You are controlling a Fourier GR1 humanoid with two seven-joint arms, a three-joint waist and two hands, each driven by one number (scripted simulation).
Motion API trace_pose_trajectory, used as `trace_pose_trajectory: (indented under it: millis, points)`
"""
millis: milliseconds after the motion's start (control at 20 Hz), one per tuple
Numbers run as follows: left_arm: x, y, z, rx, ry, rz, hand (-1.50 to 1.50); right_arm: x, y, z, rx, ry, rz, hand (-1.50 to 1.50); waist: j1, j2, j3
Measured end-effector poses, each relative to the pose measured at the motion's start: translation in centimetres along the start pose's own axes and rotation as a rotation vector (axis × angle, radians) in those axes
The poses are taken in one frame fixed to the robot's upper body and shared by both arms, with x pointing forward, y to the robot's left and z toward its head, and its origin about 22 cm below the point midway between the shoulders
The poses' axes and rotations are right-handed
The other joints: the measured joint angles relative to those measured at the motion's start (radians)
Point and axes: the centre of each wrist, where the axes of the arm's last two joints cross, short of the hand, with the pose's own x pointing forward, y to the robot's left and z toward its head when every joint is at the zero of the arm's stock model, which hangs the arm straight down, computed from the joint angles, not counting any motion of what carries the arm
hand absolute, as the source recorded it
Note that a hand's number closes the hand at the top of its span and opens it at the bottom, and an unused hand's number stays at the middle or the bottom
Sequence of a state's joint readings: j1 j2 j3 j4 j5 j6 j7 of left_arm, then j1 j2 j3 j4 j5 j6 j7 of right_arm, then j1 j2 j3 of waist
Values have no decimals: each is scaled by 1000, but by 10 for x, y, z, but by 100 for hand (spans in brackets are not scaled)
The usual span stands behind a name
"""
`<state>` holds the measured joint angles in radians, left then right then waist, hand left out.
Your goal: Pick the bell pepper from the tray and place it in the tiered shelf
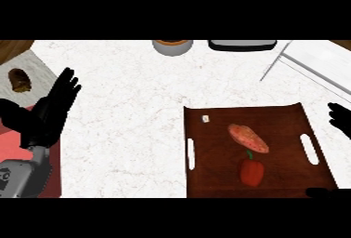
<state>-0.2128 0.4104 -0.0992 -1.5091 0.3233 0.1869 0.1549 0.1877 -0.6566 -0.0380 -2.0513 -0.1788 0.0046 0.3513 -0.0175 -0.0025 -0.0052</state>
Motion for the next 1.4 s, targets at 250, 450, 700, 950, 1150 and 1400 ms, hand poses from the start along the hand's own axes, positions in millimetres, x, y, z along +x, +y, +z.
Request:
trace_pose_trajectory:
  millis: [250, 450, 700, 950, 1150, 1400]
  points:
    - [0, -3, -2, -16, 0, -8, 0, 32, -5, 7, 45, 130, 423, -150, 17, 3, -3]
    - [6, -12, -9, -34, -5, -4, 0, 55, 18, 9, 52, 231, 583, -150, 35, 7, -1]
    - [8, -12, -13, -44, -7, -8, 0, 72, 58, -2, 65, 282, 648, -150, 47, 7, 1]
    - [9, -13, -17, -39, -9, -9, 0, 68, 90, -14, 120, 313, 720, -150, 43, 6, 2]
    - [6, -13, -14, -41, -3, -8, 0, 59, 110, -22, 142, 351, 783, -150, 39, 4, 3]
    - [1, -17, -9, -30, -3, -4, 0, 55, 131, -24, 161, 370, 826, -150, 30, 2, 3]
